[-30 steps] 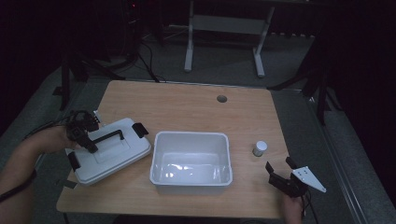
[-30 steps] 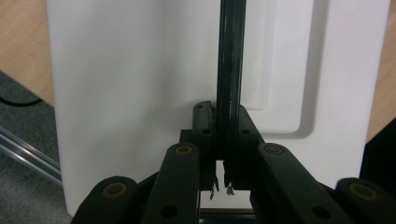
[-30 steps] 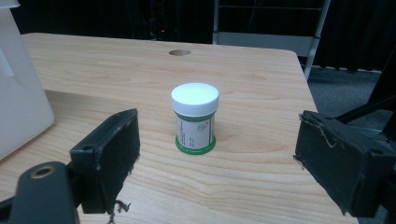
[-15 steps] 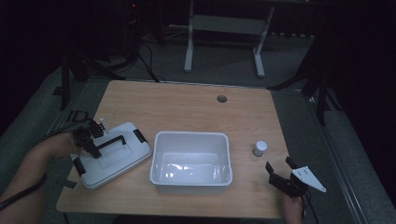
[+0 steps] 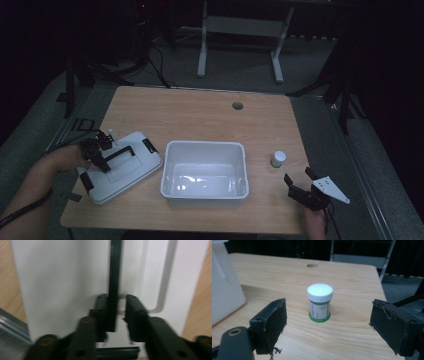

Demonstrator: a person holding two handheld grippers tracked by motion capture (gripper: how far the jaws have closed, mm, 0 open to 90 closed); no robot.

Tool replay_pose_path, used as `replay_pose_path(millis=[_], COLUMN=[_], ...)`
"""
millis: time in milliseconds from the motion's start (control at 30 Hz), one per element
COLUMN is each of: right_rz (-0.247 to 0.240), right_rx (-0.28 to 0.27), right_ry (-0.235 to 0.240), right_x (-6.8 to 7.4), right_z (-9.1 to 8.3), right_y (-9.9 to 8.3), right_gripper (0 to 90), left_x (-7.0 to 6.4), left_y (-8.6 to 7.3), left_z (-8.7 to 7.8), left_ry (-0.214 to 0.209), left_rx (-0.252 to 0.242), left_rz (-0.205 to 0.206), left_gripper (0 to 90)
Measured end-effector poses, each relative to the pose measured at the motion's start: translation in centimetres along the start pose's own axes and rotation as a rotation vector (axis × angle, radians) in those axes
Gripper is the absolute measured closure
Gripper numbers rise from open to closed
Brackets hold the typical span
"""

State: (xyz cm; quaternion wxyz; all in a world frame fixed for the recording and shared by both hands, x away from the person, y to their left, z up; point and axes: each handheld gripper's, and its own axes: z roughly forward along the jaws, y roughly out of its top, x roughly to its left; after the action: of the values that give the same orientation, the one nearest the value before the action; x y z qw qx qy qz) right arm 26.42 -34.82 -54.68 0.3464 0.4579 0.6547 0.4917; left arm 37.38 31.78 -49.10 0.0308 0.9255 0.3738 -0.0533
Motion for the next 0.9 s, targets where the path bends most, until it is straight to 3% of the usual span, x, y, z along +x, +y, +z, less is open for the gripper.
replay_pose_path(millis=[100,233,400,500,533,600,833,900], right_rz=[0.008,0.016,0.021,0.015,-0.004,-0.019,-0.127,-0.162], right_rx=[0.028,0.13,0.289,0.322,0.382,0.436,0.614,0.688], right_ry=[0.029,0.065,0.097,0.104,0.121,0.133,0.09,0.085], right_x=[-0.3,-1.0,-1.9,-2.0,-2.0,-2.0,-1.2,-0.8], right_z=[0.0,0.2,0.9,1.0,1.3,1.5,2.2,2.5], right_y=[0.4,0.5,0.2,0.3,0.5,0.8,2.5,2.9], right_gripper=[13.4,13.4,13.3,13.2,13.0,12.8,12.9,12.9], left_x=[0.2,0.2,0.1,0.0,0.1,0.0,0.0,-0.1], left_y=[0.0,0.0,-0.2,-0.4,-0.4,-0.4,-0.4,-0.4], left_z=[-0.2,-0.6,-0.6,-0.6,-0.5,-0.6,-0.9,-1.0], left_ry=[0.001,0.012,0.007,0.007,0.007,0.009,0.024,0.023], left_rx=[-0.009,-0.024,-0.039,-0.033,-0.027,-0.026,-0.017,-0.019], left_rz=[-0.017,-0.023,-0.028,-0.016,-0.018,-0.012,-0.007,-0.005], left_gripper=[58.5,49.9,44.1,44.0,44.0,44.0,44.1,44.1])
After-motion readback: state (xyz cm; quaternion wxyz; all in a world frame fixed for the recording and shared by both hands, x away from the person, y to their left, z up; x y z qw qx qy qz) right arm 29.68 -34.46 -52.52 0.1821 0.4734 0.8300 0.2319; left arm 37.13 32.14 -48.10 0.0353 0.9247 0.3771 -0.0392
